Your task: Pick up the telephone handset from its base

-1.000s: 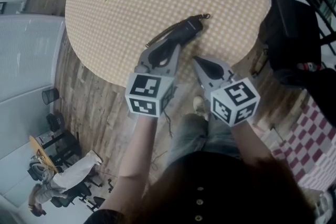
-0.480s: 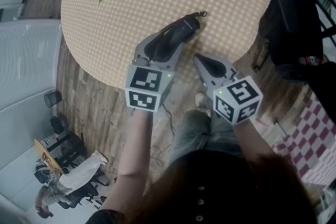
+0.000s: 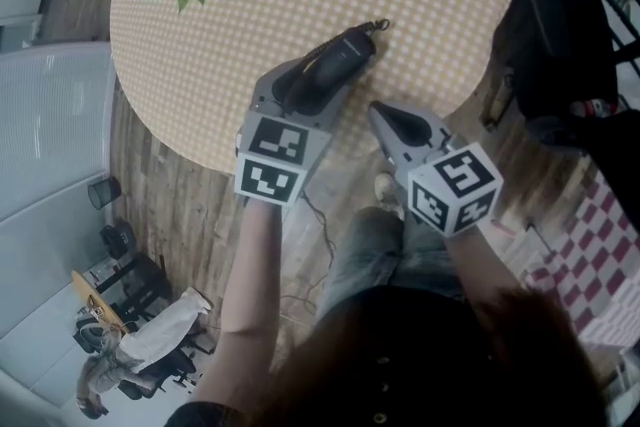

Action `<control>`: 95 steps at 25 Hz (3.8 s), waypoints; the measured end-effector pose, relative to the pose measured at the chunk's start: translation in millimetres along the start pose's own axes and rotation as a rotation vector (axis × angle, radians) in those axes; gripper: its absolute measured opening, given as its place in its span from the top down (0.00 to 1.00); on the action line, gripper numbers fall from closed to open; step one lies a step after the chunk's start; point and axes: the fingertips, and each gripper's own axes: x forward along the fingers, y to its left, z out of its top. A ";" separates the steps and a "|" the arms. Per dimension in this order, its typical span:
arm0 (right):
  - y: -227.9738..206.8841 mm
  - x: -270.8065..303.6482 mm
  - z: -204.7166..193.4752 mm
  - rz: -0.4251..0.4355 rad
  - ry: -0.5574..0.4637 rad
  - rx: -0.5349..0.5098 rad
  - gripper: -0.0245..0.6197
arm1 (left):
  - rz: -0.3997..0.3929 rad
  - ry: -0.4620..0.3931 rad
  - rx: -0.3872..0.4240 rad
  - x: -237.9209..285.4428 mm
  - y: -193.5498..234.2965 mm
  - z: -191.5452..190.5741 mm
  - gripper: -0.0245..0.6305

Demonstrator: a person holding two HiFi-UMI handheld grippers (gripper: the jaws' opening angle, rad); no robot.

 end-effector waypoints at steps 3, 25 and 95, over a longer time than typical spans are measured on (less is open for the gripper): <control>-2.0 1.5 -1.5 0.001 0.002 0.006 0.95 | -0.019 0.029 0.025 4.2 0.1 -3.0 0.58; -12.9 6.0 -6.8 -0.014 0.008 0.039 0.95 | -0.089 0.140 0.114 18.2 0.4 -12.9 0.58; 0.3 -4.3 1.7 -0.015 -0.011 0.001 0.95 | -0.021 0.135 0.152 -3.6 -5.1 -22.5 0.61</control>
